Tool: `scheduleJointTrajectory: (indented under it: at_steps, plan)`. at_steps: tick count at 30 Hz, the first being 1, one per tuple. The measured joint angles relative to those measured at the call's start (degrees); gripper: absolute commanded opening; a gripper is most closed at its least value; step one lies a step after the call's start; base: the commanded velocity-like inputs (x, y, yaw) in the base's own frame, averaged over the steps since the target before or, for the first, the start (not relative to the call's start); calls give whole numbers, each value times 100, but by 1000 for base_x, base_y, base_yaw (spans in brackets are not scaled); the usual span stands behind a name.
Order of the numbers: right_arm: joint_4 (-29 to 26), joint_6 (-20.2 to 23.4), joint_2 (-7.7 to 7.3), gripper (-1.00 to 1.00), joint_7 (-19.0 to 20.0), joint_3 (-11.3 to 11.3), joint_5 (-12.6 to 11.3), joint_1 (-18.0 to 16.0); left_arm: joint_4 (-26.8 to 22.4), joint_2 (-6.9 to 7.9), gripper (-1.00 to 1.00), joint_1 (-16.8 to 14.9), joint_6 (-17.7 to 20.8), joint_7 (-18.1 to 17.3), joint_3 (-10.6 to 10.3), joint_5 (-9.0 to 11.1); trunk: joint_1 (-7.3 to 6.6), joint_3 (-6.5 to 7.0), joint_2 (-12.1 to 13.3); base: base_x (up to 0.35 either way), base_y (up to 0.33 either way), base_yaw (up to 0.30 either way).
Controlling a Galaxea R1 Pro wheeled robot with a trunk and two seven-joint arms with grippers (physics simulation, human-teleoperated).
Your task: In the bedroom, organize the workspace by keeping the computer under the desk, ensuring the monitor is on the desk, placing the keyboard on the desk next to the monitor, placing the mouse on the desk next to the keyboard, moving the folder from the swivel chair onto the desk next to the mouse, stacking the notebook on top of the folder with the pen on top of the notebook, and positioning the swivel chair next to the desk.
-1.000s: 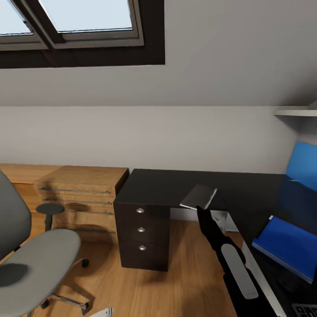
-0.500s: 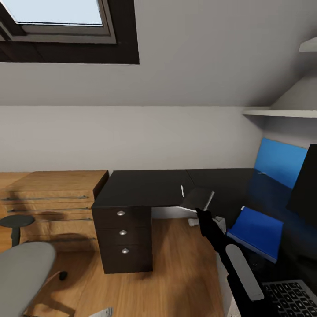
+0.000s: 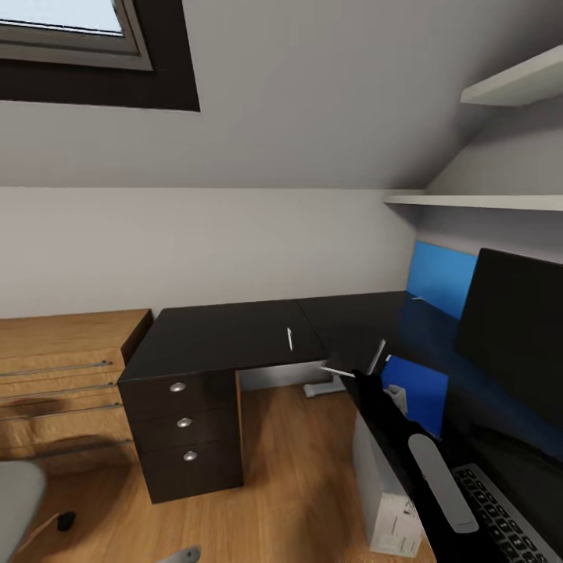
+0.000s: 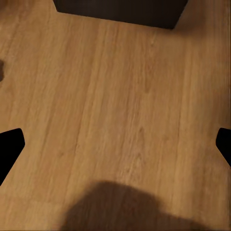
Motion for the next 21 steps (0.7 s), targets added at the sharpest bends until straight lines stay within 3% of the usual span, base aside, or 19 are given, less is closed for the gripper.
scheduleJointTrajectory:
  at_steps: [14,21]
  plan:
    - [20,-3,1,-100,2,0,-7,0,0,0,100,0,-2,0,0,-8,0,0,0,0,0,-297]
    - [56,-11,20,-100,22,20,-16,-1,-1,0,100,1,-3,0,3,-9,0,-5,0,0,0,-124]
